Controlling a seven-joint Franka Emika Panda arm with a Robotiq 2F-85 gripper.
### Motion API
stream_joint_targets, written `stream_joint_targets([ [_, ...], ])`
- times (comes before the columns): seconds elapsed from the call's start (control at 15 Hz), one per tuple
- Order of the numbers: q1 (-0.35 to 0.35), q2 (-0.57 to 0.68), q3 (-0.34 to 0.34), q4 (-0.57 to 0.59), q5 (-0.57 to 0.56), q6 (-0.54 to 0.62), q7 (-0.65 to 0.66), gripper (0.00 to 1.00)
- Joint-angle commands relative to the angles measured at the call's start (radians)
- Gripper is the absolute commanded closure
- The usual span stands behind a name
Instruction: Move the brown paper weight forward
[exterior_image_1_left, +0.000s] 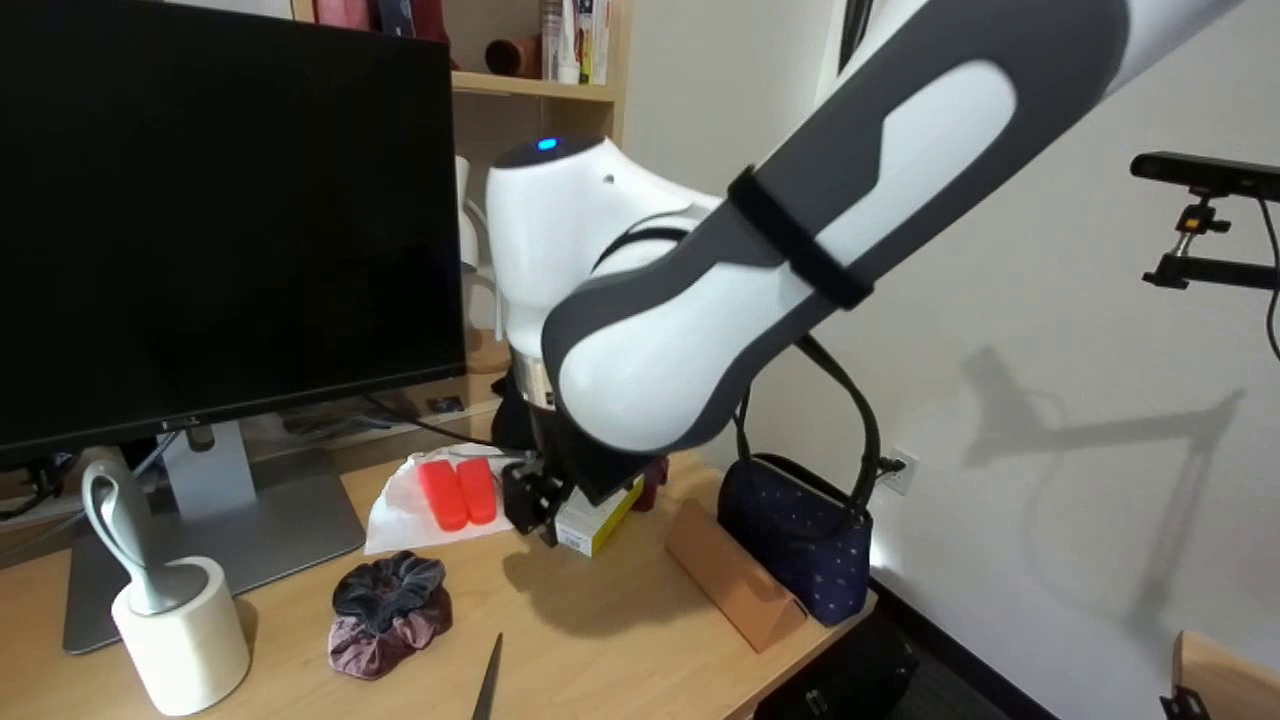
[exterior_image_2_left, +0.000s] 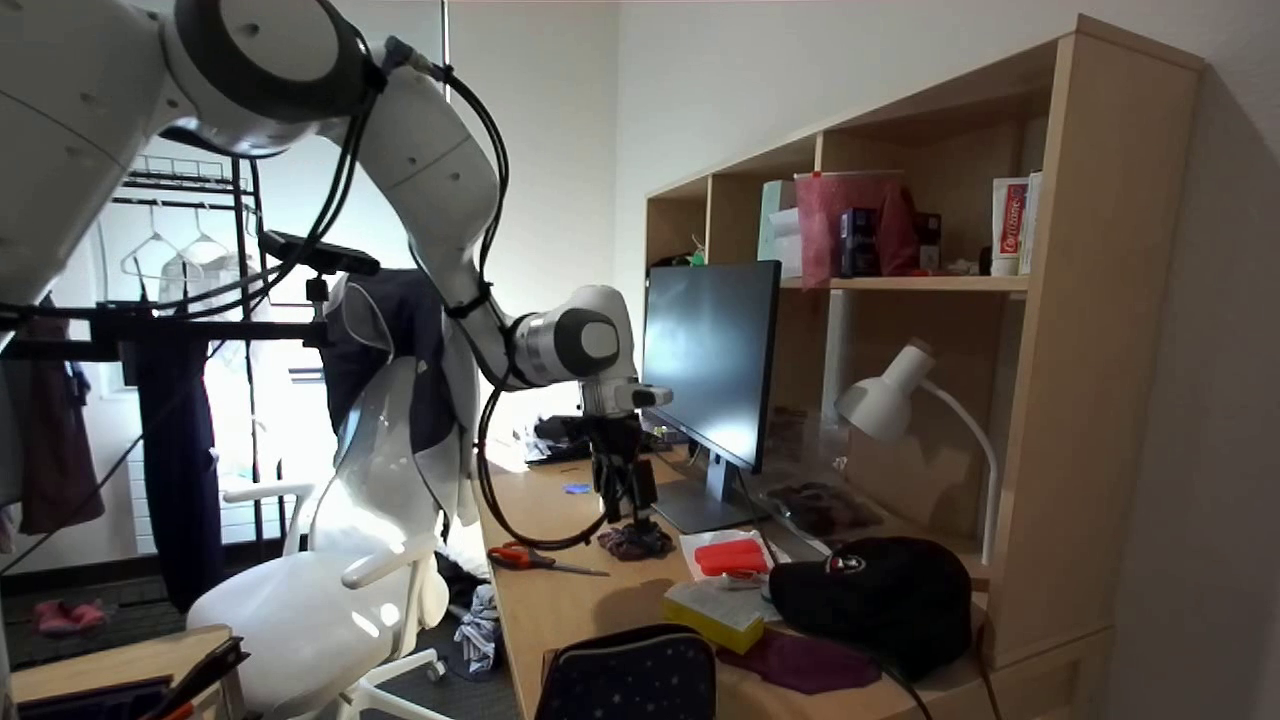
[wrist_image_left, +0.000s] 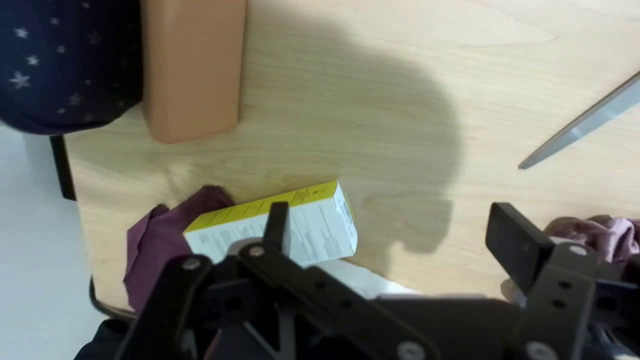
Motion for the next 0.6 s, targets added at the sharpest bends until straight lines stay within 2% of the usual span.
stream_joint_targets([
  [0.0,-0.029,-0.140,0.014,-0.035,-0.047,-0.138,0.021,0.00],
  [0.27,-0.099,-0.206,0.054,-0.036,-0.030,-0.250,-0.035,0.00],
  [0.47,-0.166,-0.216,0.080,-0.045,0.021,-0.247,-0.094,0.00],
  [0.53,-0.150,-0.190,0.082,-0.015,-0.023,-0.242,-0.033,0.00],
])
